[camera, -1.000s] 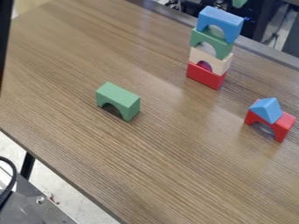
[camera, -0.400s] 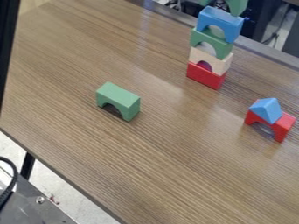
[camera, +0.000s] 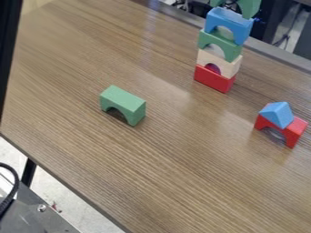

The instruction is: Put the green arch on top of the blue arch

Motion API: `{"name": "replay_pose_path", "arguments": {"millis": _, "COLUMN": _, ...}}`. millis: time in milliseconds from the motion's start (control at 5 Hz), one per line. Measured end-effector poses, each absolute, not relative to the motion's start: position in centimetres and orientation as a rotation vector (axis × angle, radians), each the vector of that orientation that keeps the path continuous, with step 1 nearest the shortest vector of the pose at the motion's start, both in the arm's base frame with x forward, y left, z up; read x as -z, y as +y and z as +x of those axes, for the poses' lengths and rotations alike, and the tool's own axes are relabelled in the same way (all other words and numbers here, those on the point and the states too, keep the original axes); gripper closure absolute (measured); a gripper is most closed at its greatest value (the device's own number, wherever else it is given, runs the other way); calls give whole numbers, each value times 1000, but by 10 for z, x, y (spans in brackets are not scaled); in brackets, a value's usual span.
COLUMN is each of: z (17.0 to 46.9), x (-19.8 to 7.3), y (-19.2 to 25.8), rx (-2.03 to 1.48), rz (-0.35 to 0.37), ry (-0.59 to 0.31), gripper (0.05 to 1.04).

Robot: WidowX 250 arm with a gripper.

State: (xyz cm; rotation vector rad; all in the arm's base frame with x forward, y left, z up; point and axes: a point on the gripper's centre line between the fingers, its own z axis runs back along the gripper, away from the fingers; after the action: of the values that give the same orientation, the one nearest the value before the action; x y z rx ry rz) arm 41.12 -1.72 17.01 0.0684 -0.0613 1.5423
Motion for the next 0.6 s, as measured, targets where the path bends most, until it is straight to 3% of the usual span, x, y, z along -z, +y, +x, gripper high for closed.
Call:
{"name": "replay_pose_path", "arguments": {"millis": 200, "z": 412, "x": -166, "y": -18, "rx": -1543, "rz": 76, "ry": -55, "gripper": 321}}
{"name": "replay_pose_path", "arguments": {"millis": 400, "z": 412, "x": -166, "y": -17, "rx": -1545, "rz": 77, "ry": -58, "gripper": 90}}
{"name": "replay_pose_path", "arguments": {"millis": 600, "z": 411, "x": -162, "y": -17, "rx": -1544, "rz": 88, "ry": -51, "gripper": 85}}
